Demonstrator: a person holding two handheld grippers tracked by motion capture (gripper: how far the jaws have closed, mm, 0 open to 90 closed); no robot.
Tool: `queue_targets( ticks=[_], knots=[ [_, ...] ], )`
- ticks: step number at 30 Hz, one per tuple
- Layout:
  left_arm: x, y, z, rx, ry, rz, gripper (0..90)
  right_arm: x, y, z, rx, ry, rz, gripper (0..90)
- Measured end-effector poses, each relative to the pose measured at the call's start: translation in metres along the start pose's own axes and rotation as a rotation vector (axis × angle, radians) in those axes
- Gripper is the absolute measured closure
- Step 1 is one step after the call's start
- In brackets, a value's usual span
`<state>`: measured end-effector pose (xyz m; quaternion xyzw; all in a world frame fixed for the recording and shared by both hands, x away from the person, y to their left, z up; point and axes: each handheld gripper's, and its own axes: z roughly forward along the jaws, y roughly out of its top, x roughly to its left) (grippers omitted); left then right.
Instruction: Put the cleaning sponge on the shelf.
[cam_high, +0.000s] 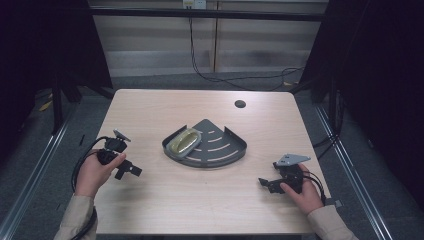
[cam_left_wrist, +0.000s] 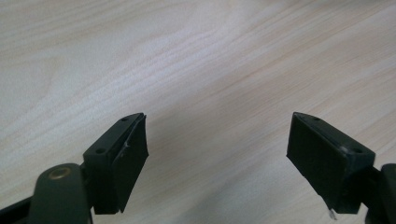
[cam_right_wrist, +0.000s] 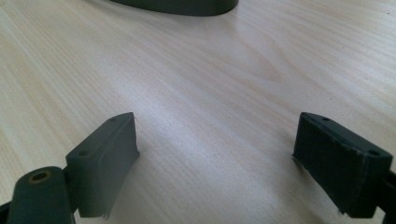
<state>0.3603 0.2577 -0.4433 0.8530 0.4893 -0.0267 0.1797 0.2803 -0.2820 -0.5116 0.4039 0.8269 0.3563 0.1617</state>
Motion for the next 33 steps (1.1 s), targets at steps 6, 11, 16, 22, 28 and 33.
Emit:
queue_targets(
  ticks=[6,11,16,22,28,33],
  knots=[
    [0.002,-0.009,0.005,-0.004,0.004,-0.012,19.9,0.0,0.0,0.0,0.0,0.0,0.0,12.9],
    [0.004,-0.016,0.012,-0.004,0.007,-0.013,19.9,0.0,0.0,0.0,0.0,0.0,0.0,12.9],
    [0.007,-0.023,0.016,0.004,0.005,-0.021,19.9,0.0,0.0,0.0,0.0,0.0,0.0,12.9],
    [0.008,-0.031,0.019,0.0,0.016,-0.006,19.8,0.0,0.0,0.0,0.0,0.0,0.0,12.9],
    [0.008,-0.036,0.019,-0.029,0.019,0.008,19.4,0.0,0.0,0.0,0.0,0.0,0.0,12.9],
    [0.004,-0.041,0.021,-0.058,0.025,0.052,15.3,0.0,0.0,0.0,0.0,0.0,0.0,12.9]
  ],
)
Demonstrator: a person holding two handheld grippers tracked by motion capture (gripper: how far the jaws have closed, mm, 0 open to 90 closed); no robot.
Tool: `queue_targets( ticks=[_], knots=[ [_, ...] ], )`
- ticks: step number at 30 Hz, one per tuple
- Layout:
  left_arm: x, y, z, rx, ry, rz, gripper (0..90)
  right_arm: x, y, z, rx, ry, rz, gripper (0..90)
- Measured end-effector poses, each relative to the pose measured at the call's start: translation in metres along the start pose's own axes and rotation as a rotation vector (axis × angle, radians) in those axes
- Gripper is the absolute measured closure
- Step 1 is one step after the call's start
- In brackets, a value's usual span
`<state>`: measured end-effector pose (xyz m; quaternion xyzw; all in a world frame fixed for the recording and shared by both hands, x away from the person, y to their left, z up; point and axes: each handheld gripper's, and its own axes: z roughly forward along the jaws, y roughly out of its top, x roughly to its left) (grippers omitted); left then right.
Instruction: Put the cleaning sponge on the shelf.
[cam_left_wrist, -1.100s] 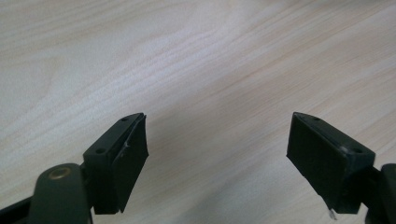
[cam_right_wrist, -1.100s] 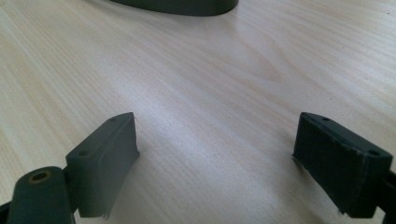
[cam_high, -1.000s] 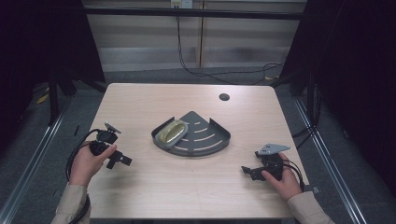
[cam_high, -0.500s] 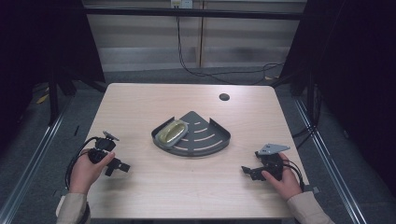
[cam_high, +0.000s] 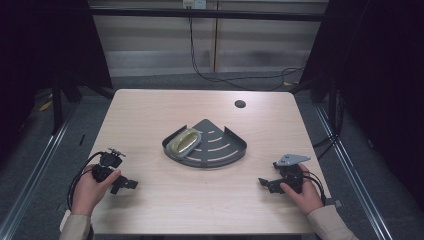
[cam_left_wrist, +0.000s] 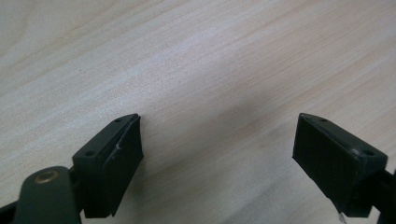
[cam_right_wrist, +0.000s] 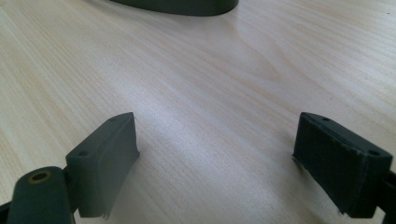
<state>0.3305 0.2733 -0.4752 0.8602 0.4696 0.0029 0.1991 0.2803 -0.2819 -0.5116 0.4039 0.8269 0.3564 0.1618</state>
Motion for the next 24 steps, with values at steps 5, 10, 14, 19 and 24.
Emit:
queue_targets(
  ticks=[5,10,14,19,24],
  knots=[
    [-0.003,-0.004,0.001,-0.026,0.019,0.014,14.8,0.0,0.0,0.0,0.0,0.0,0.0,12.9],
    [-0.002,-0.01,0.001,-0.066,0.021,0.03,14.1,0.0,0.0,0.0,0.0,0.0,0.0,12.9],
    [-0.004,-0.012,0.002,-0.093,0.049,0.044,14.0,0.0,0.0,0.0,0.0,0.0,0.0,12.9],
    [-0.004,-0.016,0.004,-0.117,0.044,0.052,11.5,0.0,0.0,0.0,0.0,0.0,0.0,12.8],
    [-0.004,-0.02,0.006,-0.153,0.051,0.081,5.9,0.0,0.0,0.0,0.0,-0.001,-0.001,12.8]
  ],
)
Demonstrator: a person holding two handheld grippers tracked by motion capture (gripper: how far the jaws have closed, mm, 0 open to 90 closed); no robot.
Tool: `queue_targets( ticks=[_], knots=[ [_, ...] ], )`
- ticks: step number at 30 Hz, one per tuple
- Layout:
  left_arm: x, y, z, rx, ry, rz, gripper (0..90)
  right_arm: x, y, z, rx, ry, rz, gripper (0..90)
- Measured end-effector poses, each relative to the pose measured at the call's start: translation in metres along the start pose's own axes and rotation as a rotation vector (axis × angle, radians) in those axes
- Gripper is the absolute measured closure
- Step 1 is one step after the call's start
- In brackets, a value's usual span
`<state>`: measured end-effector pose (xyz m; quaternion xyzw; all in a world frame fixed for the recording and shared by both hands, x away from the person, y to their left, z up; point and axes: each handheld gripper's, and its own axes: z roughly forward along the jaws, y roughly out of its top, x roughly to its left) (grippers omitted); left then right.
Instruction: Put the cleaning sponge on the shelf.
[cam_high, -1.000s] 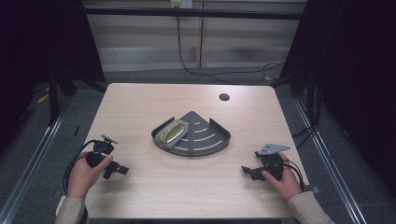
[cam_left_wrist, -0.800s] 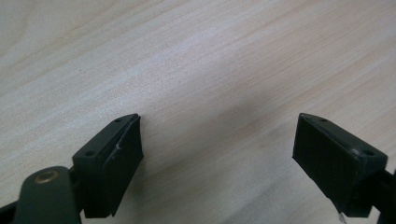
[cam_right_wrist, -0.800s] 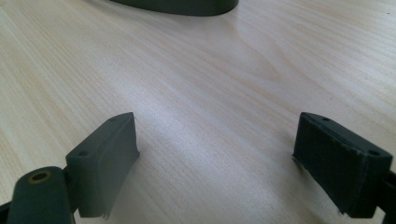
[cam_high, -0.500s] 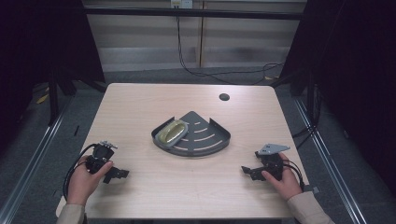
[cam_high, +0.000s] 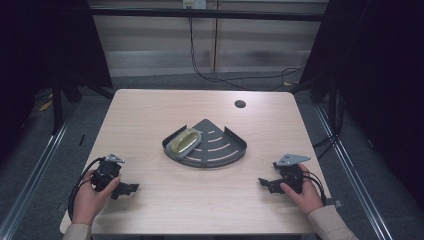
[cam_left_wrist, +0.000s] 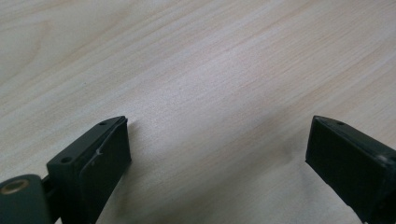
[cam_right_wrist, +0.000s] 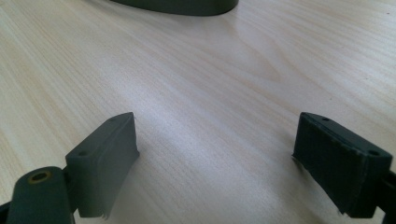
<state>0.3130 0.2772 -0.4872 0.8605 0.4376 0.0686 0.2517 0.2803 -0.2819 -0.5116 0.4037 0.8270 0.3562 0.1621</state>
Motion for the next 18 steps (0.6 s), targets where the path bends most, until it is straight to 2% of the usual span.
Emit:
queue_targets(
  ticks=[3,4,7,9,14,18],
  knots=[
    [-0.002,-0.003,0.001,-0.017,0.015,0.017,5.3,0.0,0.0,0.0,0.0,0.0,0.0,12.8],
    [-0.002,-0.004,0.002,-0.019,0.021,0.038,4.7,0.0,0.0,0.0,0.001,0.0,0.001,12.9],
    [-0.004,-0.006,0.005,-0.038,0.036,0.06,0.0,0.0,0.0,0.0,0.0,0.0,0.0,12.9],
    [-0.005,-0.007,0.005,-0.034,0.048,0.076,0.0,0.0,0.0,0.0,0.0,0.0,0.0,12.9],
    [-0.006,-0.012,0.005,-0.077,0.046,0.068,0.0,0.0,0.0,0.0,0.0,0.0,0.0,12.8],
    [-0.005,-0.013,0.005,-0.078,0.047,0.072,0.0,0.0,0.0,0.0,0.0,0.0,0.0,12.9]
  ],
)
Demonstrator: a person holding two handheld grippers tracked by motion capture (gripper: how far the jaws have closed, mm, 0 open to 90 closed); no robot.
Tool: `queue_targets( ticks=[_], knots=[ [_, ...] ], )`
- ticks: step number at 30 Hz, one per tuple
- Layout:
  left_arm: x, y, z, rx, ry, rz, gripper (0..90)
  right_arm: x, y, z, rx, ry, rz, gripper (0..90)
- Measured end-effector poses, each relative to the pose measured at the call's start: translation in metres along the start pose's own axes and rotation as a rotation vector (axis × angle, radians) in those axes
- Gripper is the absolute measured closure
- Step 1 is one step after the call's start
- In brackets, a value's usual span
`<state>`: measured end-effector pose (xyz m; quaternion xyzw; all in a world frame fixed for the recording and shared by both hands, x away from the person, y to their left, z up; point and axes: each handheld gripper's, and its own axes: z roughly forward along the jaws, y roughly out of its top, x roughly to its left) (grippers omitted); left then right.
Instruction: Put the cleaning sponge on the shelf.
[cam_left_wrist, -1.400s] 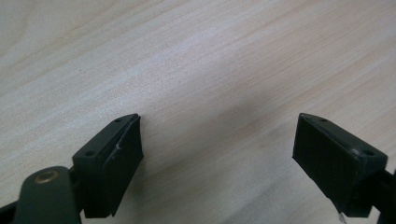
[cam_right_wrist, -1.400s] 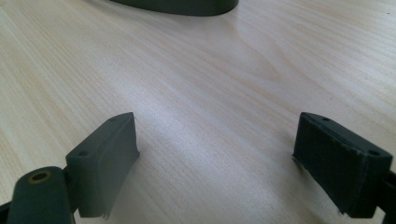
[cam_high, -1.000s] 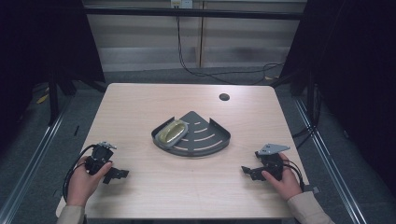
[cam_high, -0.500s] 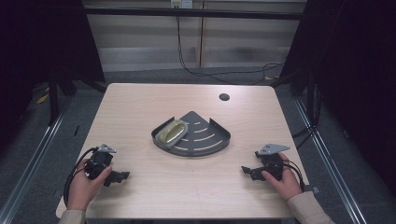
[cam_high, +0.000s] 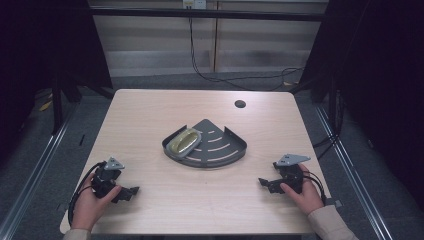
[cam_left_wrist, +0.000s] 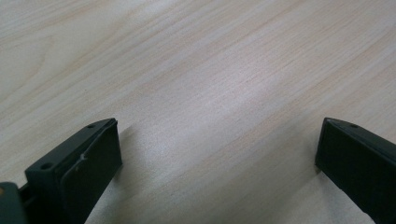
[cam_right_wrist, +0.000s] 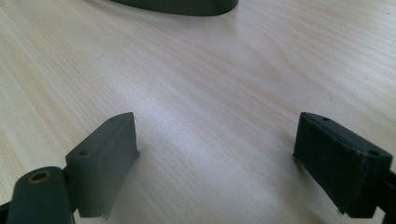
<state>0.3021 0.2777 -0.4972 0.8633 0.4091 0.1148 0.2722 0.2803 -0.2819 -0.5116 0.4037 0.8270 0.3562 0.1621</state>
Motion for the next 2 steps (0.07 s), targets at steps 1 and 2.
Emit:
queue_targets(
  ticks=[1,2],
  knots=[
    [-0.0004,0.0002,0.0003,-0.001,0.003,-0.005,0.0,0.0,0.0,0.0,0.0,0.0,0.0,12.8],
    [-0.0004,0.0002,0.0003,-0.001,0.003,-0.005,0.0,0.0,0.0,0.0,0.0,0.0,0.0,12.9]
  ],
)
